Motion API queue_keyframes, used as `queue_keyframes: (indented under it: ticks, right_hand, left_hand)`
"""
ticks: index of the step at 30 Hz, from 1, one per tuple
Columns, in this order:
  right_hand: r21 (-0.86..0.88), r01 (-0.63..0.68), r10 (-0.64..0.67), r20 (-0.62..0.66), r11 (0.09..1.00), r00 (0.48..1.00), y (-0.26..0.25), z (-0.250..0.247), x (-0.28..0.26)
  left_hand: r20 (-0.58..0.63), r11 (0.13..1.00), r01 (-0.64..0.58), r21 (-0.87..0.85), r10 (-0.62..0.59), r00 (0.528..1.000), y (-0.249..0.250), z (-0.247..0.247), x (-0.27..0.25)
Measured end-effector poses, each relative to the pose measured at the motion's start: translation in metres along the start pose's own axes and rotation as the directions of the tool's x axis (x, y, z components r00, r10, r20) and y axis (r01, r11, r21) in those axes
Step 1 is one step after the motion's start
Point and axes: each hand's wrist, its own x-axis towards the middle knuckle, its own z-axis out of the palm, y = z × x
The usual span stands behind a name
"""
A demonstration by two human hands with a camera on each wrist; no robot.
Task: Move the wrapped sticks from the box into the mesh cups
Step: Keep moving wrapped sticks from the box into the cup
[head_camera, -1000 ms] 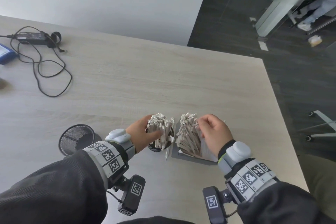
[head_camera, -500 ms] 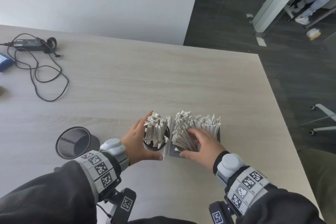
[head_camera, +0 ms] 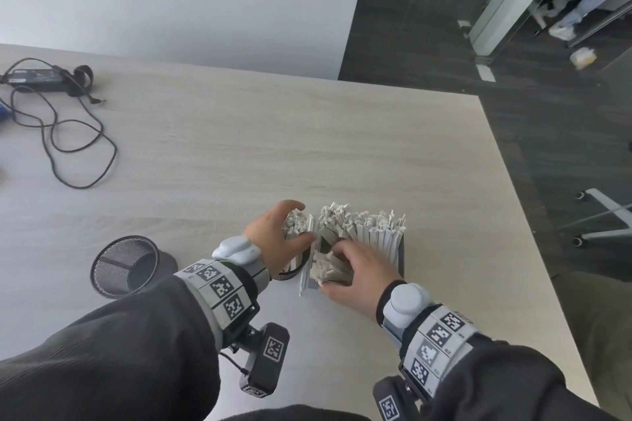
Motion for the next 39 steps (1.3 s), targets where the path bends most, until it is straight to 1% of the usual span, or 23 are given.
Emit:
queue_keyframes:
  ticks: [1,5,7,10,12,14,15,19,20,21,23,24,26,29,31,34,36,37,39]
  right_hand:
    - [-0.015,0.010,-0.010,-0.002,1.000,1.000,0.000,0.002,0.000]
    - [-0.197,0.051,-0.049,0.014,0.979,0.999,0.003,0.009,0.002]
    - [-0.236,0.067,-0.069,-0.003,0.969,0.998,0.003,0.010,0.001]
    - [-0.221,0.089,-0.093,-0.007,0.971,0.996,0.005,0.010,0.001]
    - [-0.184,0.051,-0.046,0.032,0.982,0.998,0.004,0.008,0.000]
    - [-0.148,0.003,0.001,0.028,0.989,1.000,0.004,0.007,-0.001]
    - [-0.131,0.005,-0.002,0.023,0.991,1.000,0.004,0.006,-0.001]
    - [-0.071,0.121,-0.122,-0.007,0.990,0.993,0.003,0.005,-0.003]
    - [-0.030,0.118,-0.119,-0.037,0.993,0.992,0.004,0.004,-0.004]
    - [0.051,0.091,-0.087,-0.077,0.995,0.993,0.002,0.002,-0.007]
    - [0.247,0.020,0.018,-0.150,0.969,0.989,0.002,-0.005,-0.011]
    - [0.319,-0.004,0.062,-0.173,0.948,0.983,0.001,-0.010,-0.013]
    - [0.392,-0.039,0.128,-0.205,0.919,0.970,-0.002,-0.023,-0.016]
    - [0.449,0.007,0.159,-0.333,0.894,0.929,-0.005,-0.043,-0.015]
    - [0.468,0.011,0.188,-0.377,0.884,0.907,-0.008,-0.057,-0.012]
    - [0.573,0.045,0.253,-0.429,0.818,0.867,-0.018,-0.075,-0.008]
    - [0.638,0.057,0.295,-0.431,0.768,0.853,-0.029,-0.080,-0.004]
    - [0.691,0.048,0.331,-0.404,0.721,0.853,-0.034,-0.079,-0.001]
    - [0.800,0.025,0.372,-0.306,0.599,0.876,-0.049,-0.070,0.006]
  left_hand:
    - [-0.006,1.000,0.017,-0.005,-0.017,1.000,0.001,-0.001,0.001]
    - [0.018,0.999,0.035,0.000,-0.035,0.999,-0.004,-0.003,0.004]
    - [0.032,0.999,0.033,-0.006,-0.033,0.999,-0.006,-0.004,0.005]
    - [0.036,0.999,0.034,-0.002,-0.034,0.999,-0.007,-0.003,0.003]
    - [0.039,0.999,0.036,-0.007,-0.035,0.999,-0.006,-0.004,0.003]
    - [0.048,0.999,0.031,-0.010,-0.030,0.998,-0.006,-0.005,0.003]
    - [0.053,1.000,0.027,-0.011,-0.027,0.998,-0.005,-0.005,0.004]
    - [0.053,0.999,0.030,-0.016,-0.029,0.998,-0.007,-0.008,0.004]
    - [0.053,0.999,0.036,-0.011,-0.035,0.998,-0.008,-0.009,0.004]
    - [0.055,0.999,0.040,-0.003,-0.040,0.998,-0.008,-0.011,0.003]
    - [0.059,0.999,0.039,-0.001,-0.039,0.997,-0.010,-0.014,0.002]
    - [0.057,0.999,0.037,-0.010,-0.037,0.998,-0.012,-0.016,0.001]
    - [0.055,0.999,0.039,-0.028,-0.038,0.998,-0.015,-0.018,0.000]
    - [0.050,0.998,0.041,-0.057,-0.038,0.998,-0.024,-0.021,-0.002]
    - [0.041,0.996,0.045,-0.082,-0.042,0.998,-0.027,-0.023,-0.004]
    - [0.024,0.989,0.052,-0.137,-0.050,0.998,-0.033,-0.026,-0.008]
    - [0.017,0.984,0.056,-0.171,-0.054,0.998,-0.035,-0.027,-0.010]
    - [0.011,0.982,0.057,-0.182,-0.056,0.998,-0.035,-0.028,-0.010]
    - [-0.012,0.980,0.061,-0.189,-0.065,0.998,-0.036,-0.030,-0.013]
